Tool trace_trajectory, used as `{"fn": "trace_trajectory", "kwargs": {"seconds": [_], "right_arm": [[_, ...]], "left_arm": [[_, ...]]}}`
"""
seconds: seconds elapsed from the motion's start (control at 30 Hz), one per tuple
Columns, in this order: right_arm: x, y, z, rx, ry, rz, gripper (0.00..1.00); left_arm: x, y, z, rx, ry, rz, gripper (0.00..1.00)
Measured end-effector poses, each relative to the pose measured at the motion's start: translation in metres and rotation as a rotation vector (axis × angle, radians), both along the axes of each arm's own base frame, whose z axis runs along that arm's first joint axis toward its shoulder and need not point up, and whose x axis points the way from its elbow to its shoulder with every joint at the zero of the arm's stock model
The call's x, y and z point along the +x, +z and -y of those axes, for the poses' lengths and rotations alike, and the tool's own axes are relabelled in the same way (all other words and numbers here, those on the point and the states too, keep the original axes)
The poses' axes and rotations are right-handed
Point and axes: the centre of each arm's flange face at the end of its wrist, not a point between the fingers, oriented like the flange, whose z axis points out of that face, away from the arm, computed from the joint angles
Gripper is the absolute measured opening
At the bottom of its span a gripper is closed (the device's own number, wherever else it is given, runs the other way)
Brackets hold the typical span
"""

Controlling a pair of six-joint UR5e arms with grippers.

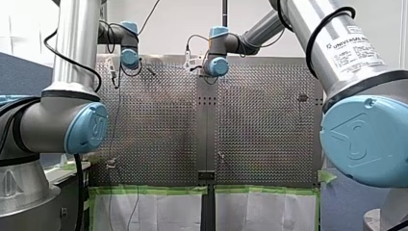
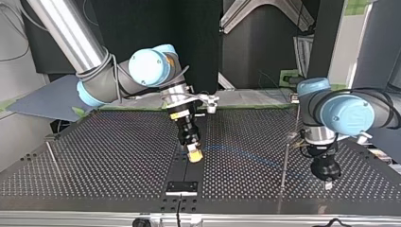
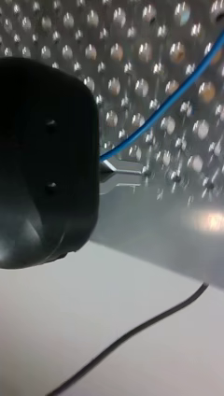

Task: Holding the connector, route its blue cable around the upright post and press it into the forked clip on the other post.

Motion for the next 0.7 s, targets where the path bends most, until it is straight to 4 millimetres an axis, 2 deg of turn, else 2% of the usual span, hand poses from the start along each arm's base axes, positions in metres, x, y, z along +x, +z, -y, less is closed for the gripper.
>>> {"fn": "trace_trajectory", "kwargs": {"seconds": [0.27,0.7], "right_arm": [[0.0,-0.003,0.002,0.004,-0.007,-0.002,0.0],[0.0,-0.006,0.003,0.008,-0.012,-0.005,0.0]], "left_arm": [[-0.003,-0.02,0.002,-0.001,-0.007,-0.009,0.0],[0.0,-0.032,0.009,0.001,-0.058,-0.011,0.0]]}}
